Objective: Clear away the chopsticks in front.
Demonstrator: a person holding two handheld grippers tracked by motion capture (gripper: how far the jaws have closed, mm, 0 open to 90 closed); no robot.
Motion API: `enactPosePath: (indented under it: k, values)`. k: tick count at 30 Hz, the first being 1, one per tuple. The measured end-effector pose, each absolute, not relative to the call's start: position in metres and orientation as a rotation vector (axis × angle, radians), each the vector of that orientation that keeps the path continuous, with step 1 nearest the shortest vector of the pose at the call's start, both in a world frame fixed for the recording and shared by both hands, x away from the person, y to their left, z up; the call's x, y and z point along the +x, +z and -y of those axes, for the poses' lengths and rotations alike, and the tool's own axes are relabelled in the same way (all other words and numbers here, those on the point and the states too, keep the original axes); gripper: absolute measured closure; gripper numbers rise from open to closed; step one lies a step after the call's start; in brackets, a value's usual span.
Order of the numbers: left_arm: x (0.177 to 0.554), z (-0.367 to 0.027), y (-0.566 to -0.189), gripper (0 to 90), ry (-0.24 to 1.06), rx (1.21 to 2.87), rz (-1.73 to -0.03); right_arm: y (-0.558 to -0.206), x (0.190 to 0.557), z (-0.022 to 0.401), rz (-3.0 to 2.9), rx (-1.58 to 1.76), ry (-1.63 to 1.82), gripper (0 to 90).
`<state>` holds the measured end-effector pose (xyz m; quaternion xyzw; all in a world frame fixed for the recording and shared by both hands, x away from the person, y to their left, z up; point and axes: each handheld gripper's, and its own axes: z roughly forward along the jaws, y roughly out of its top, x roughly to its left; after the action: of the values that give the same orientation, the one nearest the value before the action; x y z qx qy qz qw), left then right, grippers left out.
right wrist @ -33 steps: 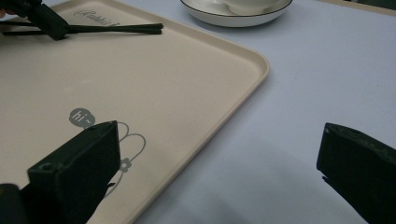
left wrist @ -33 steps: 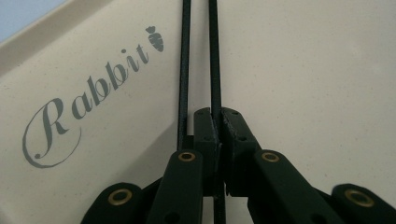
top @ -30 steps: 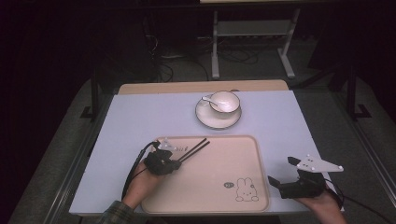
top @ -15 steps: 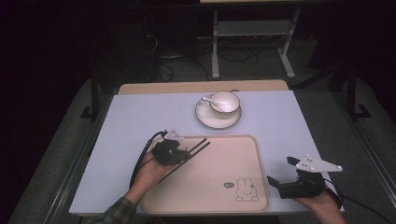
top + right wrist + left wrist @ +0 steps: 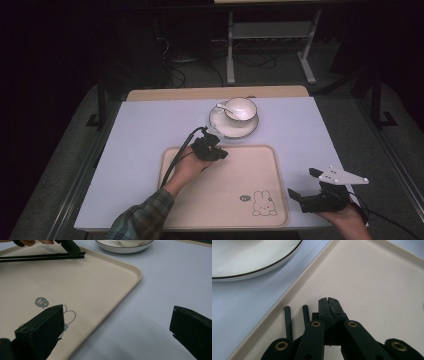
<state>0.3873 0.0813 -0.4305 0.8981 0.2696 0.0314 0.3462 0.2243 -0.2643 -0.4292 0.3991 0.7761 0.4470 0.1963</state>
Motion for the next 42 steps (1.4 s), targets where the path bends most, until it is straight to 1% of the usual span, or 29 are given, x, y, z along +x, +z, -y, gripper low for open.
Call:
enactPosePath:
  k: [5,12,20,42]
  values:
    - [0.392,-0.08,-0.439,89.3,0.087,2.341,-0.715,-0.429,0.224,0.265,-2.174,1.118,1.251,0.0]
    - [0.396,-0.093,-0.44,89.4,0.103,2.322,-0.76,-0.429,0.224,0.264,-2.176,1.114,1.25,0.0]
    - [0.393,-0.119,-0.438,89.4,0.121,2.317,-0.818,-0.429,0.224,0.265,-2.173,1.114,1.251,0.0]
    - [0.371,-0.189,-0.436,89.3,0.145,2.29,-0.963,-0.428,0.224,0.263,-2.175,1.111,1.248,0.0]
